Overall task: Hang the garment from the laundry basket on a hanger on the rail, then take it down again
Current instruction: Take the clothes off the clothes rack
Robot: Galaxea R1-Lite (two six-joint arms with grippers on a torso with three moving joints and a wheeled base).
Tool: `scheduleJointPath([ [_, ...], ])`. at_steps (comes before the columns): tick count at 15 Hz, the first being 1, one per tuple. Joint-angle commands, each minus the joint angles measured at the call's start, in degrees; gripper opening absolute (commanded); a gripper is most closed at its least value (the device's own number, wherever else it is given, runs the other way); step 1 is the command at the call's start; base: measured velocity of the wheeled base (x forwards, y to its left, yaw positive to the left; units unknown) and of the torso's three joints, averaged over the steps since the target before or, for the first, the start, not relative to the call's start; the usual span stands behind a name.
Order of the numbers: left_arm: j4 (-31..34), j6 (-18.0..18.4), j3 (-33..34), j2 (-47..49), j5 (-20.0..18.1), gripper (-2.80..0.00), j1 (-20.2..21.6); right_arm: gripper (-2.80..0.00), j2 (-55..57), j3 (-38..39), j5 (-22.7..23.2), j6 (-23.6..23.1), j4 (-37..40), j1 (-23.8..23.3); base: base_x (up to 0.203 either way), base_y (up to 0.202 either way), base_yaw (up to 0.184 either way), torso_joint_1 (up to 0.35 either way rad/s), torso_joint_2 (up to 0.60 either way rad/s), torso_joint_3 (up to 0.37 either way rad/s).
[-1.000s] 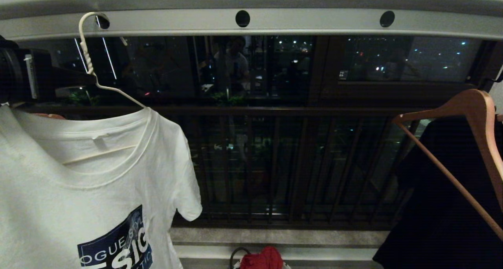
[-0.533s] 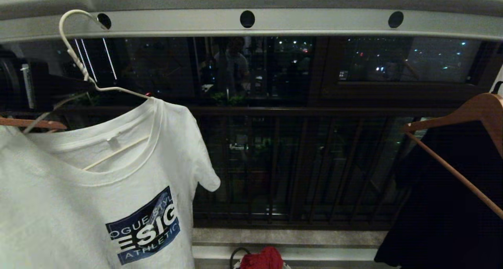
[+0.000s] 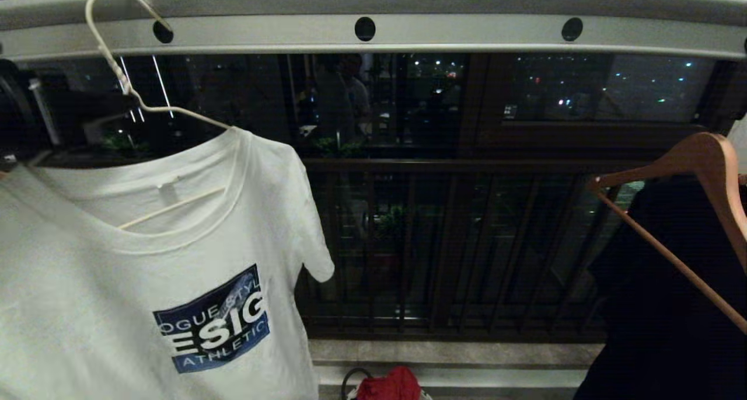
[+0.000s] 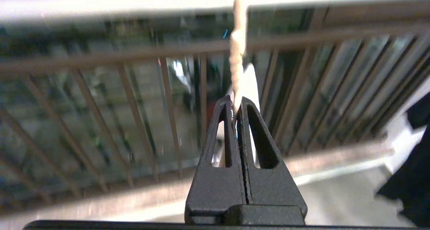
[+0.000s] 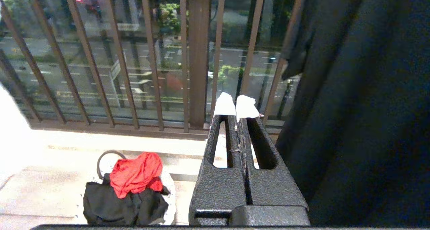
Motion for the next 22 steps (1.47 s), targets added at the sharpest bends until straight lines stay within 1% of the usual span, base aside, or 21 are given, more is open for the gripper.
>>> scheduleJointPath([
  [1, 0.66, -0.15, -2.86, -1.26, -0.19, -2.8, -0.03, -2.8, 0.07, 0.04, -0.01, -0.03, 0.03, 0.02, 0.0, 0.0, 0.0, 0.0, 0.0, 0.0],
  [3, 0.88, -0.1, -3.03, -2.46, -0.19, -2.8, -0.03, -2.8, 0.07, 0.0, -0.03, -0.03, 0.03, 0.02, 0.0, 0.0, 0.0, 0.0, 0.0, 0.0],
  [7, 4.84, -0.01, -2.91, -4.62, -0.45, -2.8, -0.16, -2.8, 0.07, -0.05, 0.01, -0.03, 0.03, 0.02, 0.0, 0.0, 0.0, 0.0, 0.0, 0.0],
  [8, 6.43, -0.01, -2.51, -5.43, -1.42, -2.8, -0.25, -2.8, 0.07, -0.05, -0.02, -0.03, 0.03, 0.02, 0.0, 0.0, 0.0, 0.0, 0.0, 0.0],
  [9, 7.22, -0.12, -1.6, -5.9, -3.59, -2.8, -0.29, -2.8, 0.07, 0.04, 0.01, -0.03, 0.03, 0.02, 0.0, 0.0, 0.0, 0.0, 0.0, 0.0],
  [10, 7.26, -0.17, -0.12, -6.31, -5.38, -2.8, -0.29, -2.8, 0.07, -0.05, 0.01, -0.03, 0.03, 0.02, 0.0, 0.0, 0.0, 0.0, 0.0, 0.0],
  [12, 7.1, -0.12, 4.2, -8.23, -7.08, -2.8, -1.23, -2.8, 0.07, -0.03, -0.02, -0.03, 0.03, 0.02, 0.0, 0.0, 0.0, 0.0, 0.0, 0.0],
  [13, 6.99, -0.13, 6.19, -9.2, -7.41, -2.8, -2.82, -2.8, 0.07, 0.04, 0.01, -0.12, 0.03, 0.02, 0.0, 0.0, 0.0, 0.0, 0.0, 0.0],
  [16, 6.51, 0.13, 11.93, -10.54, -7.64, -2.8, -3.42, -2.8, 0.07, 0.04, 0.01, 0.41, 0.02, 0.02, 0.0, 0.0, 0.0, 0.0, 0.0, 0.0],
  [17, 5.12, 0.18, 14.39, -10.63, -7.93, -2.8, -3.44, -2.8, 0.07, 0.04, 0.01, 0.04, -0.06, 0.02, 0.0, 0.0, 0.0, 0.0, 0.0, 0.0],
  [18, 1.99, 0.24, 17.7, -10.6, -8.55, -2.8, -3.42, -2.8, 0.07, 0.04, 0.01, -0.2, -0.06, 0.02, 0.0, 0.0, 0.0, 0.0, 0.0, 0.0],
  [20, -7.88, 0.2, 24.15, -9.41, -9.57, -2.8, -3.42, -2.8, 0.07, 0.04, 0.08, -0.21, -0.06, 0.02, 0.0, 0.0, 0.0, 0.0, 0.0, 0.0],
  [21, -10.48, 0.32, 26.57, -8.48, -9.73, -2.8, -3.74, -2.8, 0.07, 0.04, 0.03, -0.14, -0.06, 0.02, 0.0, 0.0, 0.0, 0.0, 0.0, 0.0],
  [22, -12.45, 0.37, 28.22, -7.17, -9.76, -2.8, -4.95, -2.8, 0.07, -0.03, -0.1, 0.46, -0.06, 0.02, 0.0, 0.0, 0.0, 0.0, 0.0, 0.0],
])
